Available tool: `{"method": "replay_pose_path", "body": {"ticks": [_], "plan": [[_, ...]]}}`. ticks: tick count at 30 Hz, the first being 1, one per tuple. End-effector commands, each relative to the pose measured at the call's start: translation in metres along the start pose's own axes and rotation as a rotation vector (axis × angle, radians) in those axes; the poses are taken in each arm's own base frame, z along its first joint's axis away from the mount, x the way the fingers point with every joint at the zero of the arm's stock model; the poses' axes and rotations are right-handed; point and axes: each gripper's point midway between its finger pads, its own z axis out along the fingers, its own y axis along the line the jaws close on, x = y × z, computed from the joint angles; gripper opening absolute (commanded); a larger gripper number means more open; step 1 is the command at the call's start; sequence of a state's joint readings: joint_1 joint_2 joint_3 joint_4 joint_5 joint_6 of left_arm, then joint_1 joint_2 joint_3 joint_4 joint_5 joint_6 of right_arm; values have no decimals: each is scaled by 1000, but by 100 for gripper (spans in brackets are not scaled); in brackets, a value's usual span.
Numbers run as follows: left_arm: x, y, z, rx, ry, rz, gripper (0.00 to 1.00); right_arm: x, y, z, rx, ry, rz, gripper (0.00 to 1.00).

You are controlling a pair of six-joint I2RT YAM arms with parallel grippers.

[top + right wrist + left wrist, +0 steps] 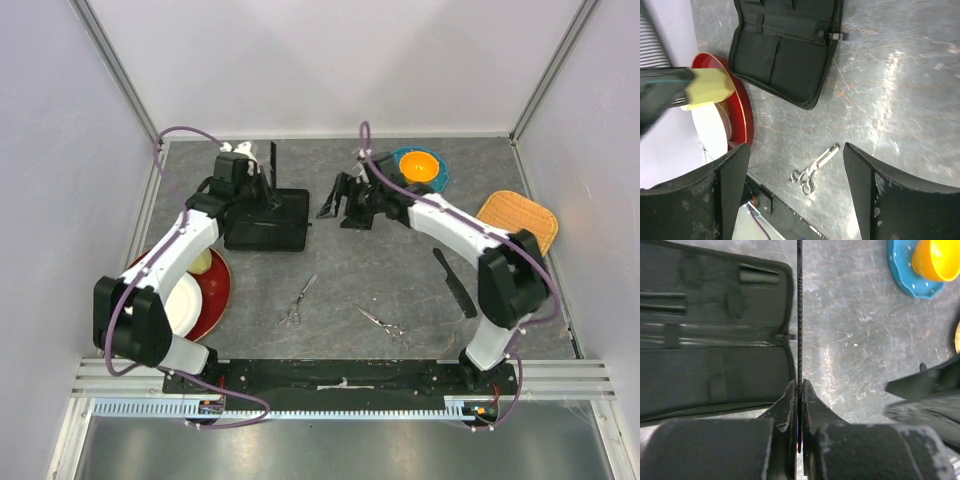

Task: Sort the hair-cutting tools

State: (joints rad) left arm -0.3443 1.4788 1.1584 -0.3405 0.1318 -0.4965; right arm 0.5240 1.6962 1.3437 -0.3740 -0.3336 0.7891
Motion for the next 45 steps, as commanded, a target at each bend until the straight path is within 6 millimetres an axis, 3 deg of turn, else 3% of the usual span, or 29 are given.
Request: {"method": "replay_pose_path", "body": {"ticks": [1, 4, 7, 12, 18, 21, 22, 24, 28, 30, 32, 34, 35, 37, 38, 40, 45], "plan": [[-37, 13, -36, -79, -125, 53, 2, 18, 17, 56, -72, 32, -43, 82], [-41, 14, -49, -72, -142, 47, 2, 24, 9, 95, -67, 58, -20, 81], [-42, 11, -60, -51, -149, 45, 2, 24, 9, 118, -106, 59, 12, 81], [-38, 1, -65, 16, -117, 54, 2, 25, -2, 141, -102, 34, 35, 83], [-36, 0, -63, 28, -93, 54, 2, 37, -9, 164, -138, 60, 113, 77], [-35, 0, -62, 38, -83, 53, 2, 46, -12, 175, -145, 92, 134, 62], [-35, 0, -62, 38, -79, 52, 2, 48, -16, 178, -130, 93, 136, 52], [-33, -1, -61, 45, -71, 49, 2, 49, -25, 181, -93, 85, 126, 41], [-30, -4, -62, 72, -57, 57, 2, 46, -48, 177, 3, 46, 75, 9], [-25, -7, -61, 94, -39, 63, 2, 39, -59, 174, 54, 19, 44, 0], [-22, -10, -61, 119, -24, 71, 2, 42, -78, 167, 116, 34, 11, 0], [-18, -14, -62, 147, -12, 85, 2, 31, -90, 152, 153, 5, 1, 0], [-15, -17, -61, 175, 0, 88, 2, 38, -105, 145, 184, 18, 5, 0], [-12, -22, -61, 210, 11, 94, 2, 27, -116, 125, 210, -8, 11, 0], [-6, -28, -61, 251, 32, 97, 2, 35, -131, 116, 242, 7, 2, 0], [-3, -36, -59, 308, 44, 96, 2, 27, -140, 96, 255, -11, -4, 0], [20, -59, -60, 495, 142, 86, 2, 38, -171, 54, 292, 58, -68, 0]]}}
